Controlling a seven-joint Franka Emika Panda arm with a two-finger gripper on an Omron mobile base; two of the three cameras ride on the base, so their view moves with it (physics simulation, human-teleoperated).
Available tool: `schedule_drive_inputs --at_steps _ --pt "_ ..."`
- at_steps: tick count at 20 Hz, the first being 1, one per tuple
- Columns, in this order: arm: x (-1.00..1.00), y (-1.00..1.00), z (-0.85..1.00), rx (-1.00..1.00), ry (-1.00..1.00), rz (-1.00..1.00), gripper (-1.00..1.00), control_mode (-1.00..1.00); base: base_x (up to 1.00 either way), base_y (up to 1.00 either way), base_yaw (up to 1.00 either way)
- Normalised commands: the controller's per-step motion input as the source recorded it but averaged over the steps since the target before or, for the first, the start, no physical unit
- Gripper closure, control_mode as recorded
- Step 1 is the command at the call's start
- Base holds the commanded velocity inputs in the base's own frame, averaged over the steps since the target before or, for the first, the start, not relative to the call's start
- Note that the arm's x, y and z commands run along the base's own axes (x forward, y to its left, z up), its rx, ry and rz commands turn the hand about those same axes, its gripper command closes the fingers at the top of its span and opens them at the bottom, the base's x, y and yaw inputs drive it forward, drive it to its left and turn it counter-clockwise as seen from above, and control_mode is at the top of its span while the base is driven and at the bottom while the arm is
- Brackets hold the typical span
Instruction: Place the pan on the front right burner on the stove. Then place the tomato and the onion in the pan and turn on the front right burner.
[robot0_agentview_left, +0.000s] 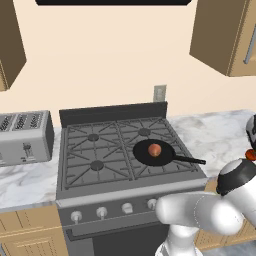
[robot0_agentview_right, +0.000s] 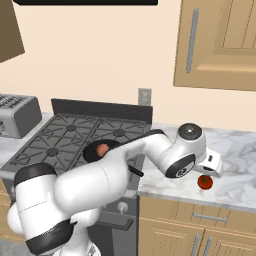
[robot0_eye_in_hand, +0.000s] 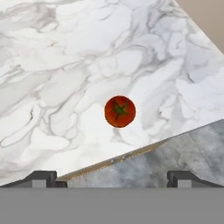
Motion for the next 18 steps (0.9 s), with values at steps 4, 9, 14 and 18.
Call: schedule_drive_inputs --at_steps 4,9,14,18 --pt "0.07 -0.01 -0.06 0.0 0.0 0.0 -1.0 -1.0 0.0 0.0 0.0" --pt "0.09 -0.02 -0.01 0.0 0.0 0.0 -1.0 -1.0 0.0 0.0 0.0" --pt "0.11 0.0 -0.09 0.0 0.0 0.0 -1.0 -1.0 0.0 0.0 0.0" --pt "0.18 -0.05 -0.21 0.0 0.0 0.0 -1.0 -1.0 0.0 0.0 0.0"
